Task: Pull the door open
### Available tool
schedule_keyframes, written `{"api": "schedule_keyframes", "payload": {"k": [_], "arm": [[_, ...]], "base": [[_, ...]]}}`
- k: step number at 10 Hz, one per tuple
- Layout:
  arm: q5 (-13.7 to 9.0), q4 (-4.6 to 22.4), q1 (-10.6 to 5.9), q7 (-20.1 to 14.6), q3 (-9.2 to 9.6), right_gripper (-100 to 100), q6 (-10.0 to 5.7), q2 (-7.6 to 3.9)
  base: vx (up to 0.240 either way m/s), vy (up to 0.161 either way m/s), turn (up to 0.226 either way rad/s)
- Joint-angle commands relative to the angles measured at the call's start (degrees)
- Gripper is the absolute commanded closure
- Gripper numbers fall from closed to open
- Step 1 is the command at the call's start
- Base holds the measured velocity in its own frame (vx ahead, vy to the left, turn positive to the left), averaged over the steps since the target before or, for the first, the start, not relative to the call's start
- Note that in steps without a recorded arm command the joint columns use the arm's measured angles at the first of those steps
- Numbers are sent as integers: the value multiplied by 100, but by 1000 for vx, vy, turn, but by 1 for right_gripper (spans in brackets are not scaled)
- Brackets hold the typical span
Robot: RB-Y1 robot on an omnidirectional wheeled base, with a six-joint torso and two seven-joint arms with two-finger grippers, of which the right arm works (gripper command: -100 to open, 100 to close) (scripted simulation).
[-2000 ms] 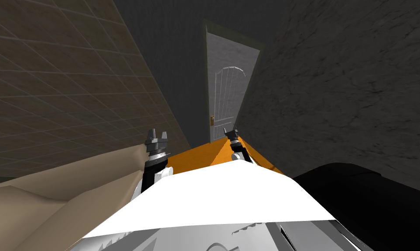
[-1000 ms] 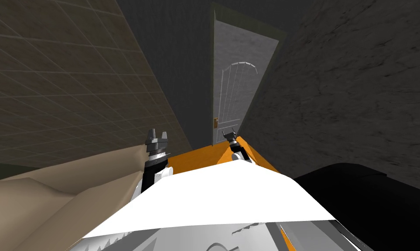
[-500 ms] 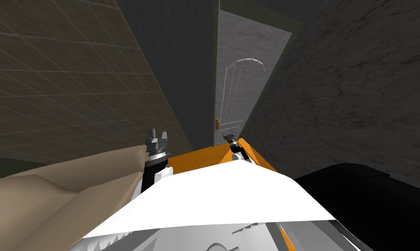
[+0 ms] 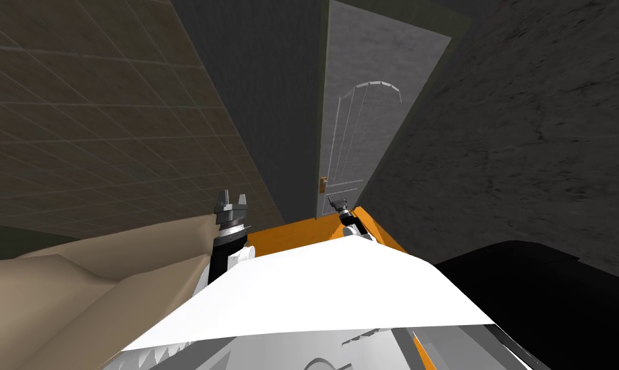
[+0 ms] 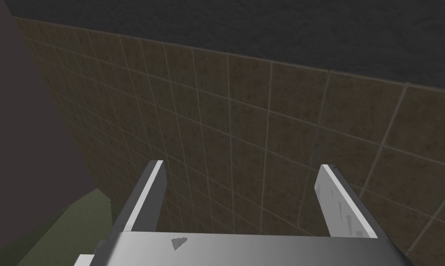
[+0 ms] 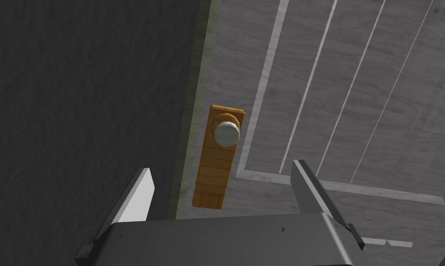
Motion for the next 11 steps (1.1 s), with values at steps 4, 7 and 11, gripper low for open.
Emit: {"api": "schedule_keyframes", "payload": {"k": [4,7,11], "arm": [[-407,331,-135,-412,147,-100,-4,-208],[-704,577,-231,-707,260,-100,-13,-357],[-1126,925,-368,-1127,420,-100,-26,-569]], "base": [[83,-30,61],[87,-32,62],[128,-45,77]]}}
